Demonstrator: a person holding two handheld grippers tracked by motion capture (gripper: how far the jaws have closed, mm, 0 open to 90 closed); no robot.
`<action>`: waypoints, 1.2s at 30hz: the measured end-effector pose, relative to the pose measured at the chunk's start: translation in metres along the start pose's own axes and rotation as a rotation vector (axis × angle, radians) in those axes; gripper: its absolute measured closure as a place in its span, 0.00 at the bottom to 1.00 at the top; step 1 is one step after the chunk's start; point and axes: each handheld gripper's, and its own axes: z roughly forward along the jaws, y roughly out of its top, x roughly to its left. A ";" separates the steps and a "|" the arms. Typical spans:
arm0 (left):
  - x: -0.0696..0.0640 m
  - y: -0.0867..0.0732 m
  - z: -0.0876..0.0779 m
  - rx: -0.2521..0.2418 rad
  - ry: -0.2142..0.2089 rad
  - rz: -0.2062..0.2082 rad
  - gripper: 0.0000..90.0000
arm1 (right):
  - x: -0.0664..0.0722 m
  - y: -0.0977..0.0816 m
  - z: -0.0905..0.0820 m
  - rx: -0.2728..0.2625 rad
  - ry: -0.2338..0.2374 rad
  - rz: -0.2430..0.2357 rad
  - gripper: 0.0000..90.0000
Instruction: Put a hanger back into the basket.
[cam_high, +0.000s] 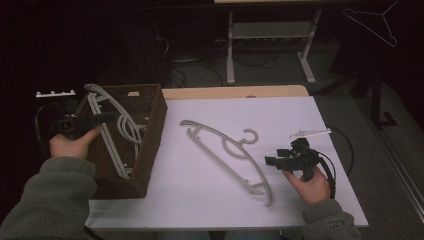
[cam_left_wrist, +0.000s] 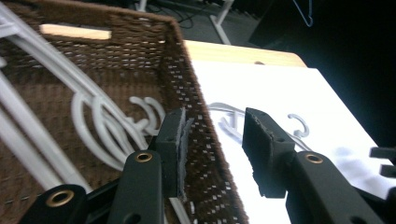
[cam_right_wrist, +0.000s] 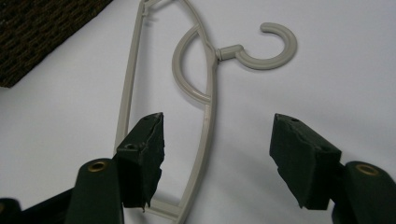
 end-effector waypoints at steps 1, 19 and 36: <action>-0.006 -0.001 0.001 -0.005 -0.011 0.007 0.63 | 0.000 0.000 0.001 0.008 0.000 0.003 0.39; -0.059 -0.020 0.027 0.017 -0.088 0.072 0.55 | 0.003 0.023 0.032 0.145 -0.004 -0.008 0.55; -0.089 -0.037 0.061 0.069 -0.177 0.089 0.53 | 0.001 0.023 0.073 0.341 0.032 0.015 0.80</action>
